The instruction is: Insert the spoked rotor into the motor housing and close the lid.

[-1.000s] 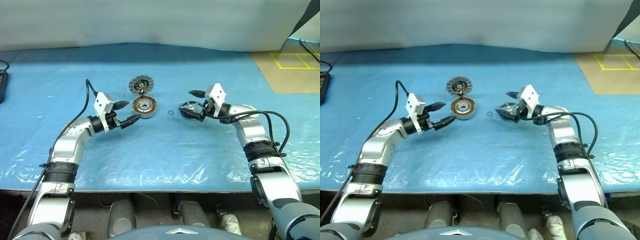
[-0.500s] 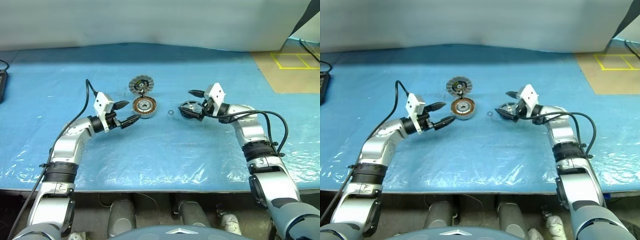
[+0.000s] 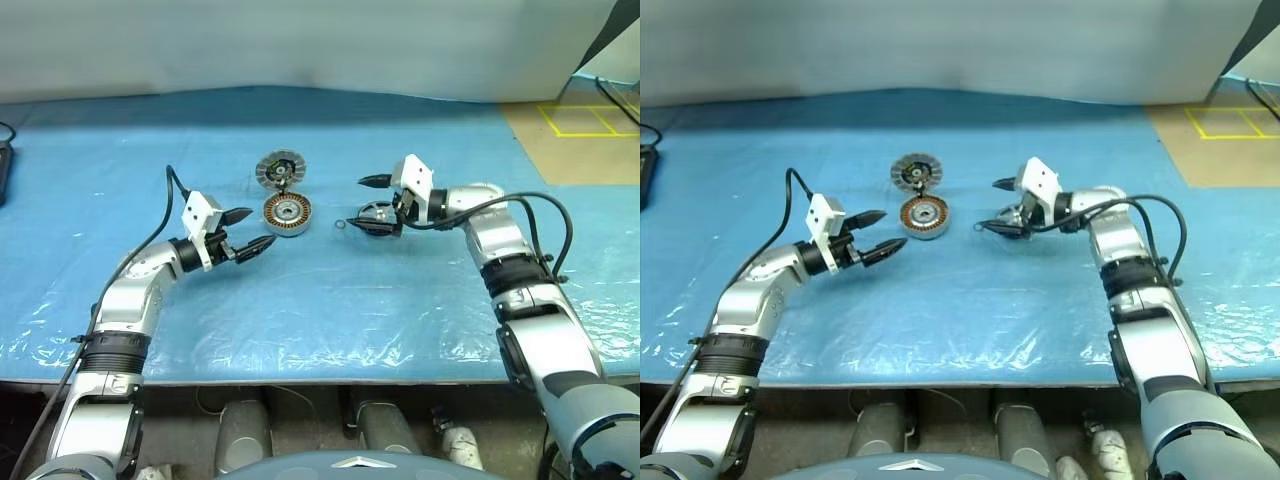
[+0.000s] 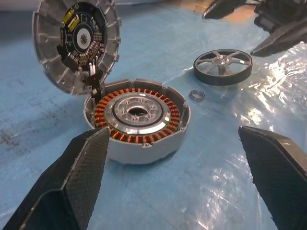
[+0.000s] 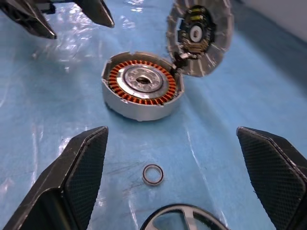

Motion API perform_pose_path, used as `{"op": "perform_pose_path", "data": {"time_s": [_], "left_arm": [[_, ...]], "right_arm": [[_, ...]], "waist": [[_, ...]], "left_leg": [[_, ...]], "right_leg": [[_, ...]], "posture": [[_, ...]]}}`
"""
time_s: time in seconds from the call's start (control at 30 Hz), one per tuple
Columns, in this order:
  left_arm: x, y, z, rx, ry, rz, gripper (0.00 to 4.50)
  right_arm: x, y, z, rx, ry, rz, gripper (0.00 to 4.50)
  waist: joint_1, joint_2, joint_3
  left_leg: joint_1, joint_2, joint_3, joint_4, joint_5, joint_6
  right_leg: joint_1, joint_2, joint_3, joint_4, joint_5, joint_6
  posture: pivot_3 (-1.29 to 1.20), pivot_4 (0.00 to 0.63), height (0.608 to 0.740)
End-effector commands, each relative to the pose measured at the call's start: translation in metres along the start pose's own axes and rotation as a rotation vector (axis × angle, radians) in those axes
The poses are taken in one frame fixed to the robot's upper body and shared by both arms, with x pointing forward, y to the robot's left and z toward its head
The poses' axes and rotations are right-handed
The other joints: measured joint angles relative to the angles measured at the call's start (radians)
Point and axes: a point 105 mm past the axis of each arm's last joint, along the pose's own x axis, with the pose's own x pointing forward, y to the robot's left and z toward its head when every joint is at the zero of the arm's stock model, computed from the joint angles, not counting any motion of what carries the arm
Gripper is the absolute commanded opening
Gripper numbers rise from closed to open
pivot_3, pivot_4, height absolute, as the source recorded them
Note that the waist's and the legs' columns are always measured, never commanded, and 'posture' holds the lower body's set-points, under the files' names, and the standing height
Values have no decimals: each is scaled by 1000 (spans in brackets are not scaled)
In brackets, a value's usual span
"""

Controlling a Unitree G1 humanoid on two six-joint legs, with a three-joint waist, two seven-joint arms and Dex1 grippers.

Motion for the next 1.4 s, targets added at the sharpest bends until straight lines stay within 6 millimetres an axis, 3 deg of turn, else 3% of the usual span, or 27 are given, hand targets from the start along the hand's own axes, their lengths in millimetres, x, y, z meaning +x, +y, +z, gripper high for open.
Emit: {"op": "perform_pose_path", "data": {"time_s": [0.03, 0.2, 0.3, 0.43, 0.63, 0.77, 0.93, 1.17, 1.33, 1.4], "left_arm": [[-3, 1, 11, 47, -37, 14, 4500], [-3, 0, 4, 47, -24, 27, 4500], [-4, 1, 13, 49, -57, 40, 4500], [1, 4, 31, 84, -58, 10, 4500], [9, 8, 56, 138, -27, -106, 4500], [17, 3, 57, 150, 41, -228, 3635], [20, 3, 52, 230, 174, -363, 1862], [36, 12, 65, 461, 389, -573, 1862], [52, 11, 87, 667, 531, -691, 1862], [54, 11, 86, 730, 616, -721, 2243]], "right_arm": [[16, 0, 18, -116, 24, 98, 4472], [44, 2, 29, -227, 77, 167, 4472], [58, 0, 39, -261, 80, 165, 4472], [51, -8, 35, -229, 78, 116, 4472], [20, -4, 13, -133, 37, 63, 4472], [-4, 10, -4, -55, 22, 1, 4500], [-14, 35, -17, 29, 25, -49, 4500], [-11, 44, -20, 78, 23, -101, 4500], [-11, 39, -22, 76, 37, -113, 4500], [-12, 35, -21, 71, 37, -122, 4500]], "waist": [[1, 0, 0], [1, 0, 0], [2, 0, 0], [10, 0, 0], [29, 0, 0], [32, 0, 0], [26, 0, 0], [33, 1, 0], [47, 0, 1], [51, 1, 1]], "left_leg": [[0, 0, 0, 0, 0, 0], [-1, 2, 0, 0, 0, 0], [-3, 2, 0, 0, 1, 1], [-6, 2, 0, 0, 2, 1], [-6, 2, 0, 0, 3, 2], [-6, 1, -1, 0, 6, -1], [-6, 2, -3, -1, 8, -7], [-4, 1, -13, -2, 13, -11], [-5, 0, -16, -3, 13, -11], [-7, 0, -16, -3, 13, -11]], "right_leg": [[0, 0, -1, 0, 0, 0], [0, 0, -3, 1, -2, -3], [-1, 0, -4, 1, -2, -3], [-3, -1, -7, 2, -2, -4], [-1, -4, -12, 2, -3, -5], [-1, -4, -13, 3, -3, -5], [-1, -2, -14, 4, -3, -5], [4, -4, -24, 5, -3, -6], [6, -5, -26, 1, -3, -6], [6, -5, -27, 1, -3, -6]], "posture": [[0, 150, 740], [0, 150, 740], [0, 150, 740], [0, 150, 740], [0, 150, 740], [0, 150, 740], [0, 150, 740], [0, 150, 740], [0, 150, 740], [0, 150, 740]]}}
